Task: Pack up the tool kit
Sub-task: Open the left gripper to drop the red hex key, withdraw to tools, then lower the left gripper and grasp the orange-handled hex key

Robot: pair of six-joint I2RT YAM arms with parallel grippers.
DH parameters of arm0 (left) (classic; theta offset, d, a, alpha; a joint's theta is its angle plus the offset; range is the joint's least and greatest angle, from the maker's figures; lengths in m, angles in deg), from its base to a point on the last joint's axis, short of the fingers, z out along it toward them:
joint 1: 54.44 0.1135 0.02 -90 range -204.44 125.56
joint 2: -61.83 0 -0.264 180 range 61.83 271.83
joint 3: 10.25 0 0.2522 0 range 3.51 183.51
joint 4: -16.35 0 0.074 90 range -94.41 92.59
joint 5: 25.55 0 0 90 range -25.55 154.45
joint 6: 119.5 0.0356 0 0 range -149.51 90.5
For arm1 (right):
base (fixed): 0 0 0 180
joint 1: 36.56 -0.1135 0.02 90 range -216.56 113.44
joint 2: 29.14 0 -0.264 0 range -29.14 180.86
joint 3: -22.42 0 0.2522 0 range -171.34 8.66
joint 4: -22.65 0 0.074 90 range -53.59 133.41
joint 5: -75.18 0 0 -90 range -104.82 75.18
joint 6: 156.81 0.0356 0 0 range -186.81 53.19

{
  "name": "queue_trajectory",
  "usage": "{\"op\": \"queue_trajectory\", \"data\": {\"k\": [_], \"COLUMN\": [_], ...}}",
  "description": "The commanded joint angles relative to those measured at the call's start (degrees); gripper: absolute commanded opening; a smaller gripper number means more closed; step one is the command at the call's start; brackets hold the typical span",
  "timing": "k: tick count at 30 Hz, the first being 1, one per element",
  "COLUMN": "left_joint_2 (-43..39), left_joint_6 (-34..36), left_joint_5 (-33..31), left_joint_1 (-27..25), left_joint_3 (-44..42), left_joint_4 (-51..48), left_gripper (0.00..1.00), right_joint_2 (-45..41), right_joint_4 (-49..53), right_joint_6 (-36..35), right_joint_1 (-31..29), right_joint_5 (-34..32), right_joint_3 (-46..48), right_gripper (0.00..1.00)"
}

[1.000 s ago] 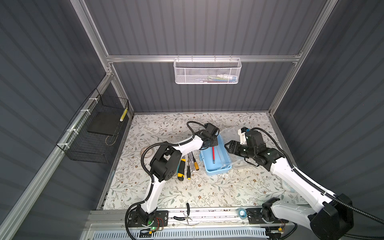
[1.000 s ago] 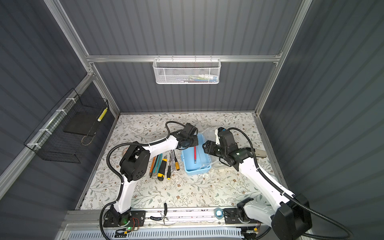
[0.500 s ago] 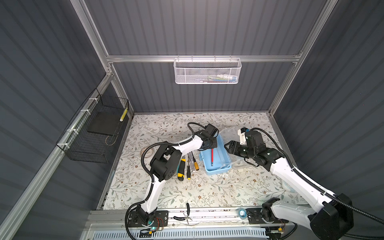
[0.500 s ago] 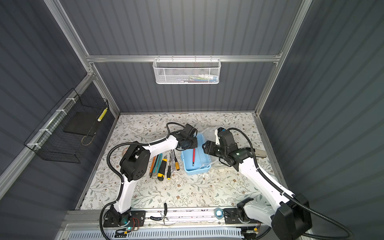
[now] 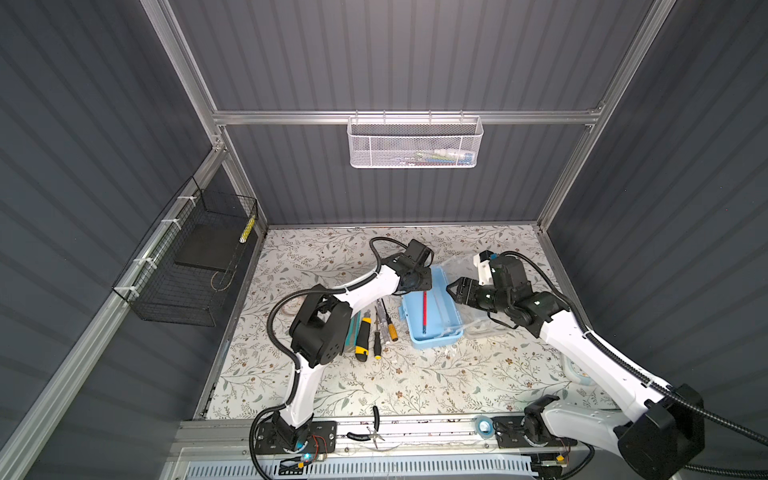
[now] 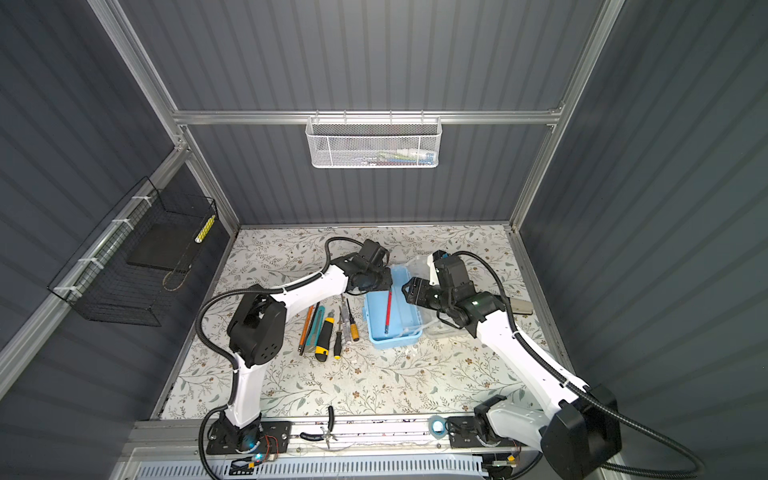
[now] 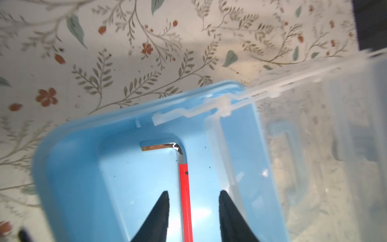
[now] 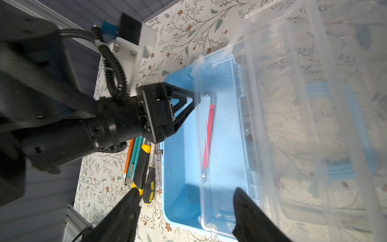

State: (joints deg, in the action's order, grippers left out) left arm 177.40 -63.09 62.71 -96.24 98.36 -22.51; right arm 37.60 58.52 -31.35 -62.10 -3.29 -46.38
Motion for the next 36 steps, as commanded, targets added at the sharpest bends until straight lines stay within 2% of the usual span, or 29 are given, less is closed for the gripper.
{"op": "queue_trajectory", "data": {"k": [1, 5, 8, 14, 17, 21, 27, 36], "left_joint_2": [-9.9, -19.5, -26.2, -34.0, -34.5, -33.4, -30.5, -25.3], "left_joint_6": [3.9, 5.2, 5.5, 6.2, 6.3, 6.5, 7.3, 8.5], "left_joint_5": [-3.0, -6.0, -6.1, -10.0, -10.0, -9.5, -9.4, -9.3], "left_joint_1": [1.0, 4.1, 8.6, 14.4, 16.2, 17.4, 18.5, 19.1], "left_joint_3": [-4.2, -13.0, -22.7, -34.9, -38.5, -41.5, -43.4, -42.1], "left_joint_4": [-3.6, -6.2, -6.7, -8.5, -7.3, -4.4, -1.7, 1.1], "left_gripper": [0.42, 0.43, 0.42, 0.31, 0.26, 0.25, 0.21, 0.22], "right_joint_2": [-1.8, -1.8, -1.0, 2.3, 3.7, 5.5, 6.9, 7.6], "right_joint_4": [2.0, 2.4, 2.4, 1.1, 0.4, -1.3, -1.9, -1.8], "right_joint_6": [-1.0, -0.7, -0.6, 0.4, 1.0, 1.3, 1.8, 1.6], "right_joint_1": [-0.2, -2.2, -5.0, -8.5, -9.0, -9.7, -9.9, -10.0], "right_joint_5": [1.9, 1.8, 0.7, -0.1, 0.2, 0.3, 0.2, -0.2], "right_joint_3": [-2.0, -2.7, -3.1, -2.5, -2.3, -2.3, -2.0, -2.4], "right_gripper": [0.69, 0.68, 0.67, 0.67, 0.67, 0.67, 0.67, 0.67]}}
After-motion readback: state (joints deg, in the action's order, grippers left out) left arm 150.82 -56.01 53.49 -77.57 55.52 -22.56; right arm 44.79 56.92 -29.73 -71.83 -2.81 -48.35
